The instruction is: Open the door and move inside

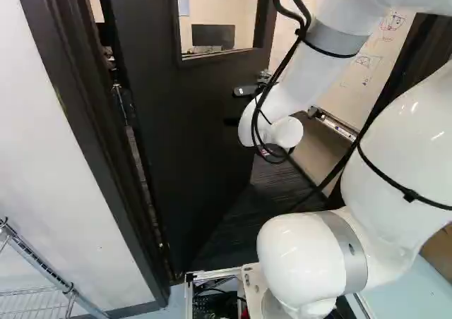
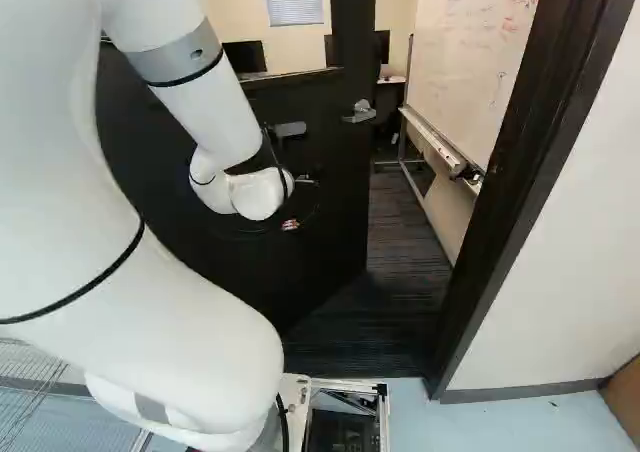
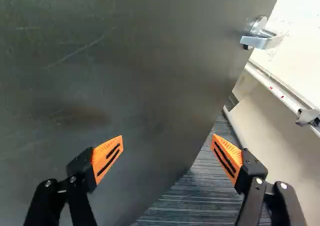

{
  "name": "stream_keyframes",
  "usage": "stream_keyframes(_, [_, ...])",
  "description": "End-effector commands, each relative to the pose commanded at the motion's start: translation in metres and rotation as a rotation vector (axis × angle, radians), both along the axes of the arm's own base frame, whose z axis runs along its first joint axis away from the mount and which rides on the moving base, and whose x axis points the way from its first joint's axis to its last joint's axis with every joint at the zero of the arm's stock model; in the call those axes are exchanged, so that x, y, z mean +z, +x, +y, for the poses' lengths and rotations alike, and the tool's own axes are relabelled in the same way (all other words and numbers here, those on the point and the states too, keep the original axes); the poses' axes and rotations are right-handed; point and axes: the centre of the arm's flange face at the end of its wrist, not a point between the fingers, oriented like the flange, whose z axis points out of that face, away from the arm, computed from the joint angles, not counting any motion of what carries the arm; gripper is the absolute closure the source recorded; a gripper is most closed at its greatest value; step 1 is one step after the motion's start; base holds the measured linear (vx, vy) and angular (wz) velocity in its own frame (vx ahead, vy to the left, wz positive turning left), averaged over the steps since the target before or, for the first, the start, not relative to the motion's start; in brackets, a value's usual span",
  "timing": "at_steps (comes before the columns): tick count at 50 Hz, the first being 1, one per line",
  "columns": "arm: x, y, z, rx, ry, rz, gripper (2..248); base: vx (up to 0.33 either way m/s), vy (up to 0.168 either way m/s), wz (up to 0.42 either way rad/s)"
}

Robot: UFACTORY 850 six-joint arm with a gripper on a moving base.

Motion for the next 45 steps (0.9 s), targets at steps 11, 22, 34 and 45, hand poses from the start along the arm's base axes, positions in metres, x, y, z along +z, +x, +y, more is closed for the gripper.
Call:
stream_keyframes(11, [0.0,0.005,0.003,-0.014,0.014,0.0,3,0.0,0.0,0.0])
stream_keyframes(22, [0.001,0.016,0.012,-0.018,0.03,0.001,3,0.0,0.0,0.0])
stream_keyframes(34, [0.001,0.029,0.025,-0.017,0.049,0.002,3,0.0,0.0,0.0])
stream_keyframes(45, [0.002,0.041,0.037,-0.017,0.065,0.003,3,-0.013,-0.009,-0.001])
